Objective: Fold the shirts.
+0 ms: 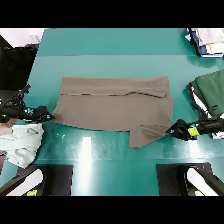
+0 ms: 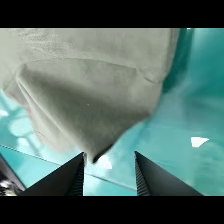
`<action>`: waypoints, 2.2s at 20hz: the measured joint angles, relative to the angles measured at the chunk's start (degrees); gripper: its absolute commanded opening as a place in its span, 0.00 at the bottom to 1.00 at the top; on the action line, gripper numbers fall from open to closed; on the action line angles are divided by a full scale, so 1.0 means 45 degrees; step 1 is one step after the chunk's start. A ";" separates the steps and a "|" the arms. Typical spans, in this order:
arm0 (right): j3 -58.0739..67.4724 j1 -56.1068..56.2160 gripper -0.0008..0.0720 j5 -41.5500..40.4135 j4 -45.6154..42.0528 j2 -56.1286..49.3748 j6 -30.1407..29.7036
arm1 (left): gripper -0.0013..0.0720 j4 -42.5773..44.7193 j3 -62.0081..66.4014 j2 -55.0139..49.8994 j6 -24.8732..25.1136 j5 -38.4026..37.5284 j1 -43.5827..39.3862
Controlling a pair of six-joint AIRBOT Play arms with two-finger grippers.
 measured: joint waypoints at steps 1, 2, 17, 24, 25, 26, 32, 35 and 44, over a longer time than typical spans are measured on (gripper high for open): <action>-0.0238 0.0068 0.52 -0.0335 0.0209 0.0029 0.0010 | 0.05 -0.0029 0.0010 0.0015 0.0005 -0.0039 0.0000; -0.0408 0.0180 0.52 -0.0646 0.0408 0.0049 0.0010 | 0.05 -0.0044 0.0015 0.0019 0.0005 -0.0097 -0.0005; 0.2254 0.0879 0.03 0.2667 -0.2832 0.3065 0.0408 | 0.05 0.0918 0.0452 0.2701 -0.0175 -0.3128 -0.0005; 0.3920 0.1214 0.03 0.2084 -0.3245 0.3706 0.0777 | 0.05 0.0355 0.0481 0.3337 -0.0695 -0.2594 -0.0005; 0.4192 0.1409 0.03 0.1695 -0.3235 0.3264 0.0782 | 0.05 0.0272 0.0481 0.3118 -0.0704 -0.2244 -0.0005; 0.4488 0.1656 0.03 0.1287 -0.3225 0.2710 0.0792 | 0.05 0.0194 0.0481 0.2807 -0.0733 -0.1904 -0.0010; 0.6358 0.2924 0.03 -0.0408 -0.3215 -0.1122 0.0821 | 0.05 -0.1117 0.0534 0.0359 -0.0049 -0.0345 -0.0010; 0.7315 0.3211 0.04 -0.0714 -0.3196 -0.2720 0.0821 | 0.05 -0.1472 0.0962 -0.0763 0.0185 0.0262 -0.0015; 0.9899 0.3225 0.88 -0.1977 -0.2035 -0.5780 0.0816 | 0.71 -0.2900 0.2900 -0.2443 0.0554 0.2754 0.0000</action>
